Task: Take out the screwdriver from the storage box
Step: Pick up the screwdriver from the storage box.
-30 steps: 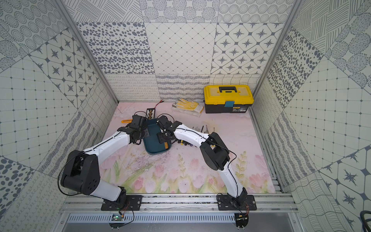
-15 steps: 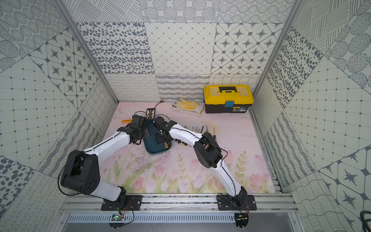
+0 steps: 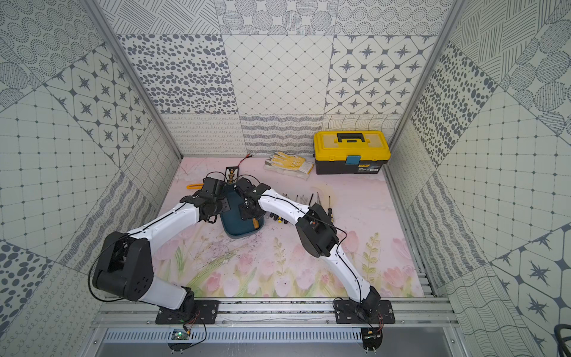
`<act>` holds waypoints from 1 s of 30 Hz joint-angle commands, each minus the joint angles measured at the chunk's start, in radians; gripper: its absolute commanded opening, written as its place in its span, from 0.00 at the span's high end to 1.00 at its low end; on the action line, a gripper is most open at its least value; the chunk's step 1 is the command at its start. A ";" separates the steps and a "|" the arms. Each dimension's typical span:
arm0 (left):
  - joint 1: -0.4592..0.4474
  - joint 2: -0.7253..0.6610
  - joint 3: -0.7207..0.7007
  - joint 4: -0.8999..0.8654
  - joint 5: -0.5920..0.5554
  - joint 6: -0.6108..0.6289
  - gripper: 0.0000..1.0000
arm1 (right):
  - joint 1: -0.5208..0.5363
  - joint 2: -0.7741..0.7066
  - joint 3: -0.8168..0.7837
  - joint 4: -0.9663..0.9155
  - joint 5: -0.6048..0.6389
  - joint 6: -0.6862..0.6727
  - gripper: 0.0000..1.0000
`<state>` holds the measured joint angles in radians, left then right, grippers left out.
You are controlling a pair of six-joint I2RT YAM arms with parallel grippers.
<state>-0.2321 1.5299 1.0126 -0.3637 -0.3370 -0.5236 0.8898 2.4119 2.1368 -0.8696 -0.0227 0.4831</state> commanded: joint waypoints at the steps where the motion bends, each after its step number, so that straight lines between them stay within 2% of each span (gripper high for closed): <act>1: -0.001 -0.016 -0.001 0.051 0.004 0.007 1.00 | 0.008 0.072 0.011 -0.025 -0.053 -0.013 0.49; 6: 0.000 -0.018 -0.002 0.050 0.003 0.007 1.00 | 0.011 0.073 0.021 -0.023 -0.112 -0.031 0.51; 12: 0.000 -0.014 -0.002 0.052 0.003 0.005 1.00 | 0.017 0.027 0.001 0.008 -0.104 -0.050 0.51; 20: 0.000 -0.019 0.001 0.046 -0.012 0.000 1.00 | 0.017 -0.046 -0.035 -0.018 0.076 -0.032 0.48; 30: 0.000 -0.015 -0.002 0.044 -0.015 -0.004 1.00 | 0.023 -0.054 -0.055 -0.020 0.086 0.025 0.48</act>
<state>-0.2321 1.5253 1.0126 -0.3641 -0.3580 -0.5213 0.9115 2.3905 2.0960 -0.8787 0.0303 0.4782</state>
